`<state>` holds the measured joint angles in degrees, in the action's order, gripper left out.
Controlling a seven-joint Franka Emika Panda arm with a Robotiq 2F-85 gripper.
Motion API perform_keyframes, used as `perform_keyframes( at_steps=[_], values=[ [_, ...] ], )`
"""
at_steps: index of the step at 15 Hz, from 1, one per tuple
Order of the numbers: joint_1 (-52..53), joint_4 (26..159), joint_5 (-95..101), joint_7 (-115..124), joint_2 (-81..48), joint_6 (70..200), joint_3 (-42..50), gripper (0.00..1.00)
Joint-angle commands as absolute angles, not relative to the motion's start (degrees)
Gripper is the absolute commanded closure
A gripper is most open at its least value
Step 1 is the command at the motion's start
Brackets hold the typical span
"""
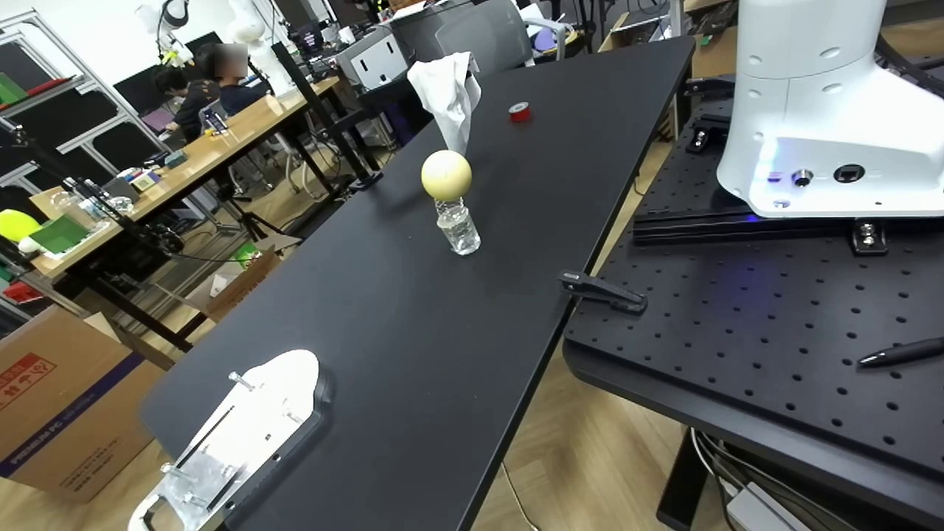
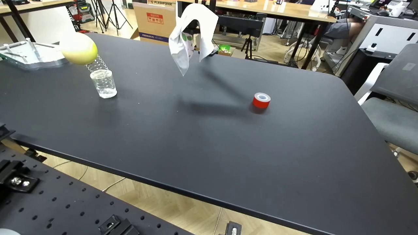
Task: Take the cloth on the object and put it on the table
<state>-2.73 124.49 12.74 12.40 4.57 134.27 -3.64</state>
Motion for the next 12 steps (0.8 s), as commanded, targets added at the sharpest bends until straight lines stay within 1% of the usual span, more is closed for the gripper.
perform_keyframes(
  at_steps=[1, 9, 12],
  values=[
    [-1.99, 122.91, 11.29, 11.48, 2.2, 133.48, -2.22, 0.0],
    [-1.56, 124.32, 12.6, 11.48, 1.63, 134.47, -2.03, 0.0],
    [-1.55, 123.99, 12.35, 9.08, -0.43, 134.79, -1.76, 0.0]
  ],
)
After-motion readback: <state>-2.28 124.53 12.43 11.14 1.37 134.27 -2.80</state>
